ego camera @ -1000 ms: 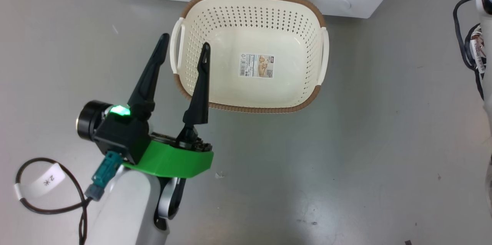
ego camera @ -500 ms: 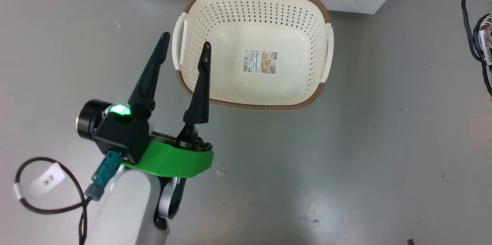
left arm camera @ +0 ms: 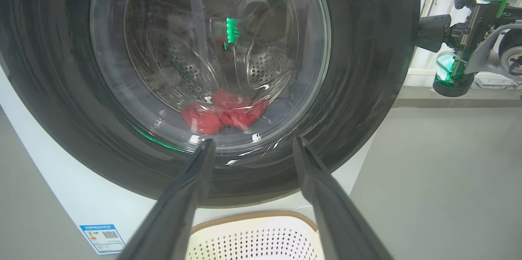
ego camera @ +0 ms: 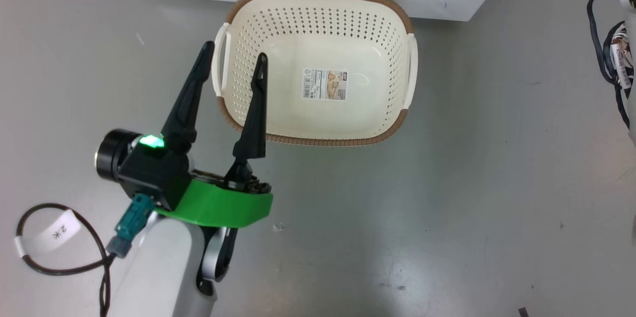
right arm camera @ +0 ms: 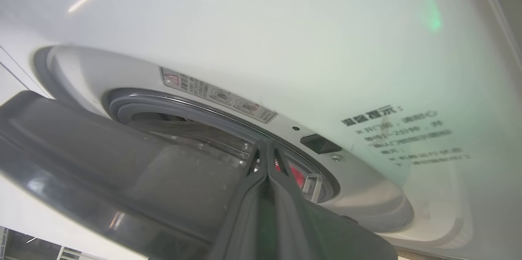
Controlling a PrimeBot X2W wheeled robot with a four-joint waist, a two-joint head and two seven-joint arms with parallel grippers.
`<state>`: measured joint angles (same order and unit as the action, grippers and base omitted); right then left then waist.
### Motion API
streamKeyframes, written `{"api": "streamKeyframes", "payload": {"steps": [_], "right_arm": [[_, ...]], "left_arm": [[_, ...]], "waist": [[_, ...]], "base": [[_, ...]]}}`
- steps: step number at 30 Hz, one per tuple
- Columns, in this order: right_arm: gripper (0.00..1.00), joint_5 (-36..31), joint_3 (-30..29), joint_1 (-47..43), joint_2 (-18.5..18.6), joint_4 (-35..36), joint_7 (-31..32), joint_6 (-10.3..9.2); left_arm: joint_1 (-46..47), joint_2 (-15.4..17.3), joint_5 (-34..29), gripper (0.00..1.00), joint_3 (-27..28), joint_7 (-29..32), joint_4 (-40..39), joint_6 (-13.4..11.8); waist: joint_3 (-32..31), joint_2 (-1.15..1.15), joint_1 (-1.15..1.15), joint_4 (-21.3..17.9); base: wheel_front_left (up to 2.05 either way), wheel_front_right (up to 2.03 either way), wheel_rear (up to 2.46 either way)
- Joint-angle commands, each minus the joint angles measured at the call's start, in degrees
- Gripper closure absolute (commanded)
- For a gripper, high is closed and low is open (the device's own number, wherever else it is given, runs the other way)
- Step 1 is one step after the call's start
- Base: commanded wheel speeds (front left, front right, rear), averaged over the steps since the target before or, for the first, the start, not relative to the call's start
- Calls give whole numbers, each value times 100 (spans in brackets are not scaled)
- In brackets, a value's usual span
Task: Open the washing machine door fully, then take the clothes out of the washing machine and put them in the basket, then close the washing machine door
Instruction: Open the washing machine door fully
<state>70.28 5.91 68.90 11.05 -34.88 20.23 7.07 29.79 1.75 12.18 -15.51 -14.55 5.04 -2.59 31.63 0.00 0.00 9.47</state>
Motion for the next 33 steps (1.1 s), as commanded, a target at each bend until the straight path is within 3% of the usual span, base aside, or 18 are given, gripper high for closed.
{"api": "streamKeyframes", "payload": {"steps": [1,33], "right_arm": [[100,57,95,-141,-165,208,69,42],[100,597,468,-934,4,632,1098,42]], "left_arm": [[68,112,6,0,185,-45,-110,-10],[-88,112,56,0,243,-45,69,24]], "waist": [[-13,0,0,-9],[-594,0,0,-61]], "base": [[0,0,0],[0,0,0]]}}
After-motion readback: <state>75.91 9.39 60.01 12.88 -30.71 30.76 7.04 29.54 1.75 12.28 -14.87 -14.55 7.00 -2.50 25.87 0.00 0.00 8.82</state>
